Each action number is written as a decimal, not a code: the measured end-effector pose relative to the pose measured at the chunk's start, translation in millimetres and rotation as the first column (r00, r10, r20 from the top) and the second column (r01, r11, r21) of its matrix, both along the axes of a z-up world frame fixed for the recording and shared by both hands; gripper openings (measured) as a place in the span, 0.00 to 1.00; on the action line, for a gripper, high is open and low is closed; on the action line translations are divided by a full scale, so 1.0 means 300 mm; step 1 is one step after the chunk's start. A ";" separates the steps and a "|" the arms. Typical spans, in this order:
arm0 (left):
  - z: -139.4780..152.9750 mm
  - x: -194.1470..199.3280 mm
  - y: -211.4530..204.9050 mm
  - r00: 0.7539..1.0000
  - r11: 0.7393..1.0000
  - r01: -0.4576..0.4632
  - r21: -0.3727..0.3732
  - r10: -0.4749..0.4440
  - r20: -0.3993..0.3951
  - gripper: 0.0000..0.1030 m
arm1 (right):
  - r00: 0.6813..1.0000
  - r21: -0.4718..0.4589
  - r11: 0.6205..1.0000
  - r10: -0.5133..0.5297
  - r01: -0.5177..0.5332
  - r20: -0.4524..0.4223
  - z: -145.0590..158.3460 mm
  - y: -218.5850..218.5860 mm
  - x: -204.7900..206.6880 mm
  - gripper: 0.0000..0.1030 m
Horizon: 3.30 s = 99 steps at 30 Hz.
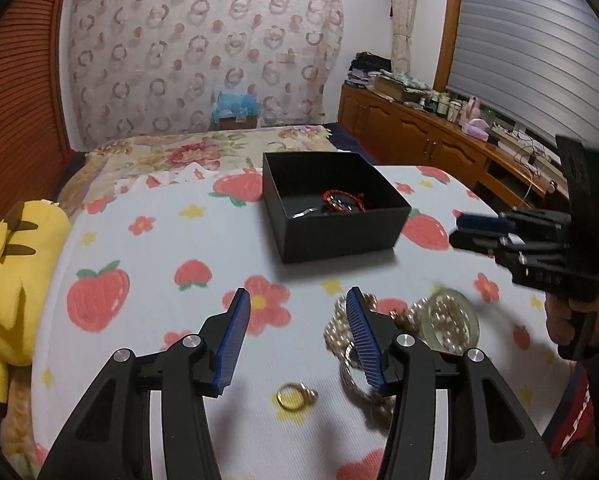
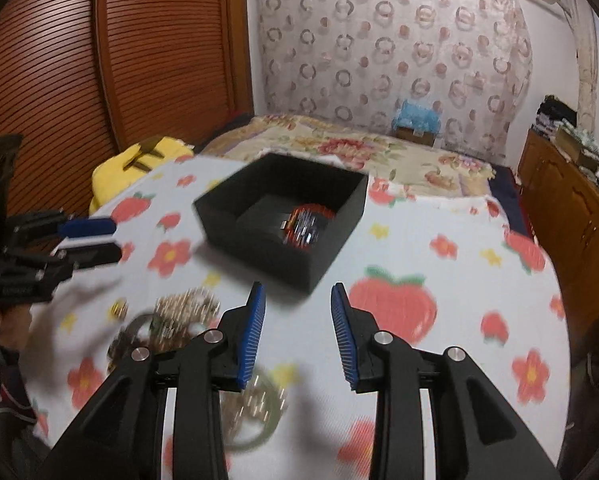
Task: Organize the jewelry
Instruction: 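Move the left gripper back to the brown wooden bead bracelet, then close the left gripper on the bead bracelet and lift it, then carry the bead bracelet toward the box with the left gripper while the right gripper drops the jade bangle in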
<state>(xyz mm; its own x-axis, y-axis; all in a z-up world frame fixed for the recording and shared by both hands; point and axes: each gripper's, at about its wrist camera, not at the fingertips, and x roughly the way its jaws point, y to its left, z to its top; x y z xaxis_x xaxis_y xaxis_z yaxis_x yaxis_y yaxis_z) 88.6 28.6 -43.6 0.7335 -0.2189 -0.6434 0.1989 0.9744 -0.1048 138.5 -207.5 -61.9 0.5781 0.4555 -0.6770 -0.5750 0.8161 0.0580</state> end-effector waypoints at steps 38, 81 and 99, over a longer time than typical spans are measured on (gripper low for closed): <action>-0.145 -0.124 -0.135 0.992 0.998 0.059 0.019 -0.057 -0.112 0.25 | 0.995 -0.096 0.994 -0.060 0.052 -0.084 -0.132 -0.002 -0.128 0.14; 0.173 -0.185 -0.126 0.982 0.998 0.058 -0.011 -0.055 0.183 0.12 | 0.986 -0.048 0.995 -0.092 0.086 -0.140 -0.101 -0.032 -0.067 0.08; 0.188 -0.095 -0.087 0.980 0.999 0.029 0.018 -0.032 0.197 0.12 | 0.997 -0.055 0.996 -0.073 0.074 0.020 0.082 0.043 0.031 0.08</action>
<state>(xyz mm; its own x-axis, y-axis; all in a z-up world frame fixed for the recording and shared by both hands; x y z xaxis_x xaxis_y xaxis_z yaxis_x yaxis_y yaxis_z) 60.2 2.4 12.7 0.8392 -0.2348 -0.4905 0.2442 0.9686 -0.0459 148.0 -194.5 -37.4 0.6211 0.3732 -0.6892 -0.5143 0.8576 0.0010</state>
